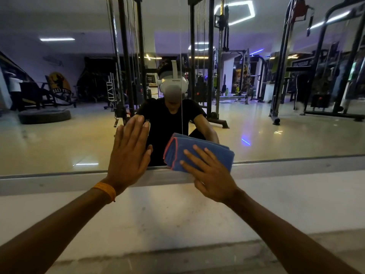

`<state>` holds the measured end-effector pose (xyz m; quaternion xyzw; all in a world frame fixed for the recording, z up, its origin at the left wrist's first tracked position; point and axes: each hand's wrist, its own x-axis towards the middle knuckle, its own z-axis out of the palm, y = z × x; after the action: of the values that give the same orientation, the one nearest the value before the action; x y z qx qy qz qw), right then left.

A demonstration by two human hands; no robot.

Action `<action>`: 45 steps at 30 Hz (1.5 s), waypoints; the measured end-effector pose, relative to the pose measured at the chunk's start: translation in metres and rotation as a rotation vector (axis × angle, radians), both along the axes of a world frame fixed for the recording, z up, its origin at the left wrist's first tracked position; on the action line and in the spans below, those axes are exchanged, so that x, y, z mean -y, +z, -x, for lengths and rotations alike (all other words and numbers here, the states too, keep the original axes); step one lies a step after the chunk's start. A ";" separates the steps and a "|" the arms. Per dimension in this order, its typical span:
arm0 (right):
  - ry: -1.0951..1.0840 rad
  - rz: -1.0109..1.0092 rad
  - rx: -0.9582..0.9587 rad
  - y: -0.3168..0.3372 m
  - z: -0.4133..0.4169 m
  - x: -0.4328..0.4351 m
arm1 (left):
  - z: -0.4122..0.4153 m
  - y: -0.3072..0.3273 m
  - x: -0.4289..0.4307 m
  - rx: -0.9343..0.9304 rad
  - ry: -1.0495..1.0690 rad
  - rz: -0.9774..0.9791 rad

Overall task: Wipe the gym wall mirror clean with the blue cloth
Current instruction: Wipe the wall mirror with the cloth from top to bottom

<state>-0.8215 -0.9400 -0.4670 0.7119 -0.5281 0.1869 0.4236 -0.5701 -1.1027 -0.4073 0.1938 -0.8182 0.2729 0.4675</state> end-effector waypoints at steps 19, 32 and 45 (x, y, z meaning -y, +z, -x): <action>-0.042 -0.005 -0.022 0.004 0.014 -0.025 | -0.002 -0.002 0.008 0.011 -0.014 0.004; -0.021 -0.065 -0.097 0.017 0.004 -0.008 | -0.011 0.006 0.007 0.056 -0.032 0.006; -0.128 0.087 0.023 0.016 0.022 -0.018 | 0.006 0.009 -0.006 0.014 -0.036 -0.025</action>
<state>-0.8434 -0.9218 -0.4505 0.6552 -0.5689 0.1904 0.4592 -0.5765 -1.0964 -0.3983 0.1826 -0.8282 0.2557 0.4641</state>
